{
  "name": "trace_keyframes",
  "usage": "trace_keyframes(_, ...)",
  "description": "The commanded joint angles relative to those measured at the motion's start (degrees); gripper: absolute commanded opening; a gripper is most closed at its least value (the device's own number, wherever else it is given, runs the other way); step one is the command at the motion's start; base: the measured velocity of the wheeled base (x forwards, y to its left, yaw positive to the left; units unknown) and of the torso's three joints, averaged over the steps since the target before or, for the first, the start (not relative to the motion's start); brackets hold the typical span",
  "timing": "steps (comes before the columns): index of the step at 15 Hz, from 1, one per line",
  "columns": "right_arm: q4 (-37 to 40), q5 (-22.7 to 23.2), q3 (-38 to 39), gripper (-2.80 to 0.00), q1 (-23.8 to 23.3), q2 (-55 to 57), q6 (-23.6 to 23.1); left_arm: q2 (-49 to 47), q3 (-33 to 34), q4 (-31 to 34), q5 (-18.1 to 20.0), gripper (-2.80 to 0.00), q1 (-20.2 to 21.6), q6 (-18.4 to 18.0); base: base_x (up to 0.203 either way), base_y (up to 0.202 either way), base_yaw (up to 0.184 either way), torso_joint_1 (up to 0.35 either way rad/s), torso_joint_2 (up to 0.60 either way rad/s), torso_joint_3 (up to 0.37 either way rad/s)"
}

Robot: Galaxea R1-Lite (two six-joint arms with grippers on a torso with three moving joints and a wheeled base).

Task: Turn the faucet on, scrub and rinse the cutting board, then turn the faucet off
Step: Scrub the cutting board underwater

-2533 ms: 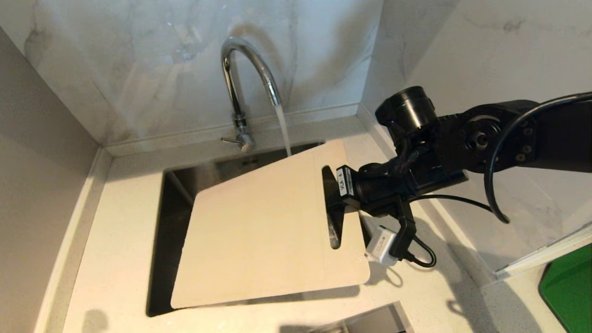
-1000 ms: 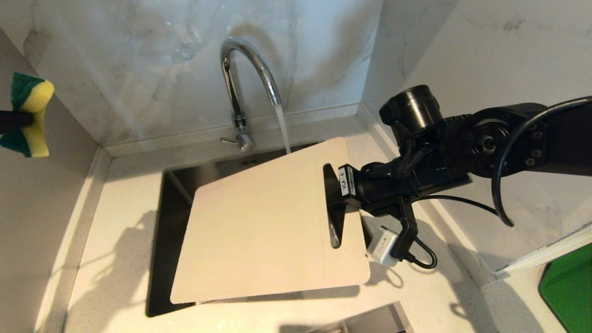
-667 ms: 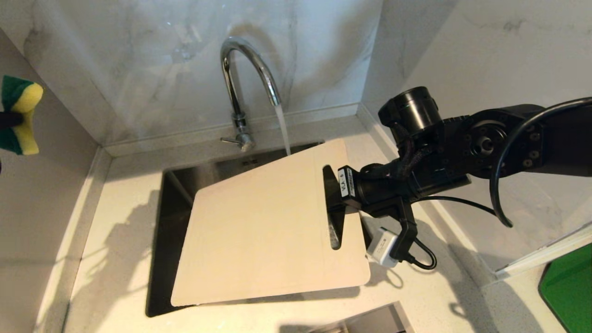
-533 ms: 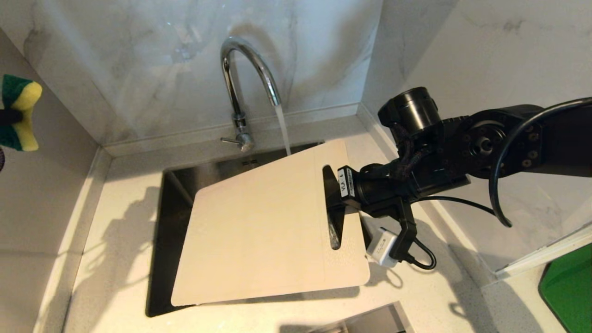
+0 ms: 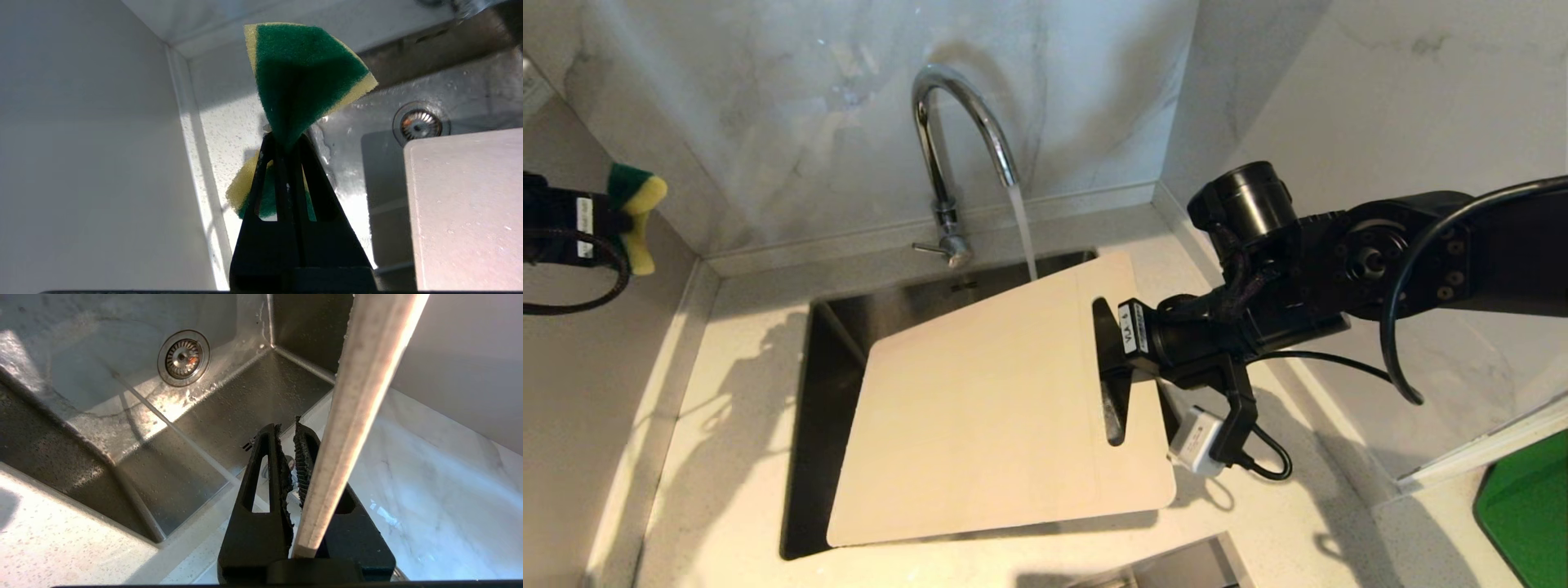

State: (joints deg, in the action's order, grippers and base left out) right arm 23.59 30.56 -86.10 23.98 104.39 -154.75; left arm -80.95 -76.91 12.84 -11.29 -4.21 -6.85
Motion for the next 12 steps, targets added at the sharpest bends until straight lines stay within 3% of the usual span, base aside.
trace_keyframes(1,0.1,0.2,-0.1,-2.8,0.0,0.0,-0.9,-5.6,-1.2,0.1,-0.1,-2.8,0.5,0.1,0.0,0.0,0.0,0.0,0.0,0.0)
trace_keyframes(6,0.1,0.8,0.0,-2.8,-0.1,0.0,-0.9,-10.6,-2.3,1.2,0.0,-2.8,-1.1,4.1,0.0,0.0,0.0,0.0,0.0,0.0)
trace_keyframes(10,0.1,0.8,0.8,-2.8,0.0,-0.9,-0.9,-13.8,-8.4,9.9,1.0,-2.8,-7.0,13.2,0.0,0.0,0.0,0.0,0.0,0.0)
trace_keyframes(12,0.1,0.9,1.2,-2.8,-0.1,-0.9,-0.9,-14.7,-9.5,11.8,1.2,-2.8,-9.4,16.0,0.0,0.0,0.0,0.0,0.0,0.0)
